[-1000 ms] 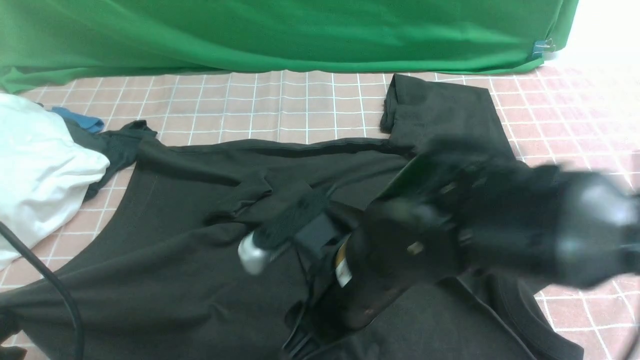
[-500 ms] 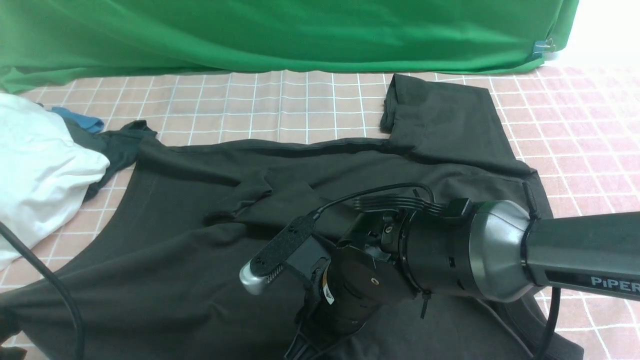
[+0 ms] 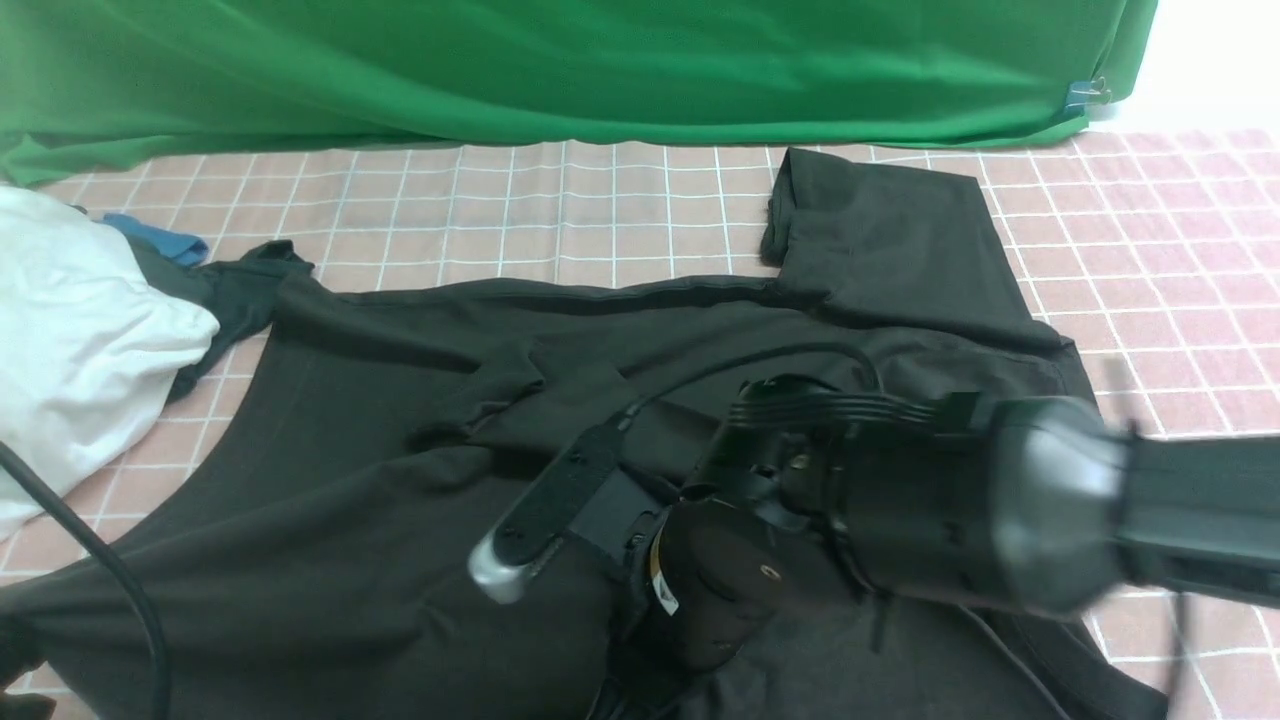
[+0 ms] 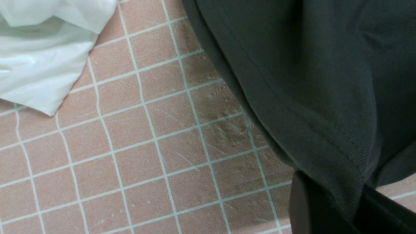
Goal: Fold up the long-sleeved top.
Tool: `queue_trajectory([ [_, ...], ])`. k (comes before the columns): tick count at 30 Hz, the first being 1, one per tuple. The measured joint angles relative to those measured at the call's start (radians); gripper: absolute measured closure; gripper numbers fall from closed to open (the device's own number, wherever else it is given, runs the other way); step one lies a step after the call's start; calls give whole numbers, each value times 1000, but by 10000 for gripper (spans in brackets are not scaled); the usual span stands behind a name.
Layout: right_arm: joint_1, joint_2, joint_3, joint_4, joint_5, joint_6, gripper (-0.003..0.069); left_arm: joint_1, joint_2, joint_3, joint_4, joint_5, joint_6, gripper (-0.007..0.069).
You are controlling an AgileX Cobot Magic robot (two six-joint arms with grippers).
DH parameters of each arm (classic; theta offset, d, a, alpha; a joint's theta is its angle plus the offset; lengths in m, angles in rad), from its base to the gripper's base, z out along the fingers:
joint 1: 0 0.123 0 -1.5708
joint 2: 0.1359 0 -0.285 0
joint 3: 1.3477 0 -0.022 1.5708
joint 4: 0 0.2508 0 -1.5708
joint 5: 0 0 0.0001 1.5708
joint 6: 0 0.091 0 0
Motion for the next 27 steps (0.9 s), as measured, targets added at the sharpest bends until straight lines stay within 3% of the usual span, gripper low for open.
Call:
queue_trajectory([
  [5,78,-77,0,20,88,-33,625,0,0,0,0,0,-2,587],
  [8,115,-86,1,134,181,-126,625,0,0,0,0,0,-5,587],
  [12,133,-86,6,231,201,-206,625,0,0,0,5,0,-1,587],
  [17,134,-86,39,247,137,-227,603,0,0,0,5,0,-1,587],
  [21,134,-86,43,247,143,-225,434,0,0,0,5,0,-1,587],
  [22,131,-86,36,239,156,-224,321,0,0,0,5,0,-1,587],
  [25,107,-92,-20,199,201,-204,130,0,0,0,5,0,-1,587],
  [27,82,-98,-77,170,207,-198,108,0,0,0,5,0,-1,587],
])
